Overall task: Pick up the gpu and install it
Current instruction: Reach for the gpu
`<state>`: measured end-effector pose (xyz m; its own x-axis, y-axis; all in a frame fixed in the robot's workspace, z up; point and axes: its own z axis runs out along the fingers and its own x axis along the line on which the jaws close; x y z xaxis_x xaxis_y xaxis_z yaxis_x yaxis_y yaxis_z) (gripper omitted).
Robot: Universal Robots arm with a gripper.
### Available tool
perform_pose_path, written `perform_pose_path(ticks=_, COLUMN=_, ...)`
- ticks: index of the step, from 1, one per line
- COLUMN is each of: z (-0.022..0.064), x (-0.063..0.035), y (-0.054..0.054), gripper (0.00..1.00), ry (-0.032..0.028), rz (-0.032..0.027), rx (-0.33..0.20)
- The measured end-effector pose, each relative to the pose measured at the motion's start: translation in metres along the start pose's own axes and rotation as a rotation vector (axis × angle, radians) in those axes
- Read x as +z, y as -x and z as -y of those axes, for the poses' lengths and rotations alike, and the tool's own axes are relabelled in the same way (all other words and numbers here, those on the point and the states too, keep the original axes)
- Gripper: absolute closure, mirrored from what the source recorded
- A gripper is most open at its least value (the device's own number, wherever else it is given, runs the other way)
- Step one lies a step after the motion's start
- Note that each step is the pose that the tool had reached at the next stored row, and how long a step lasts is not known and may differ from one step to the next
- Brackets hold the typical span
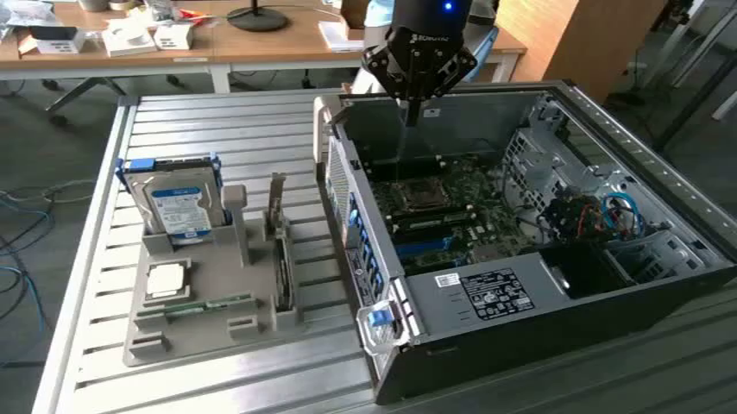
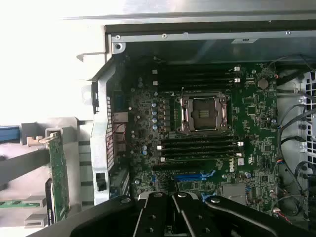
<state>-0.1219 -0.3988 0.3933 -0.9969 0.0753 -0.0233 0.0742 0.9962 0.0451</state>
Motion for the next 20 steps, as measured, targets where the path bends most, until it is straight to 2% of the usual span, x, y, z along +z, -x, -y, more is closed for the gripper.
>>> perform_pose_path(ticks=12, z=0.0, x=0.0, y=0.0, gripper=0.89, ry=0.0, rz=0.0001, rx=0.0)
perform_pose_path(ticks=20, z=0.001, x=-0.0003, y=-0.013, gripper=0.89, ry=0.0001, rz=0.0014, rx=0.0)
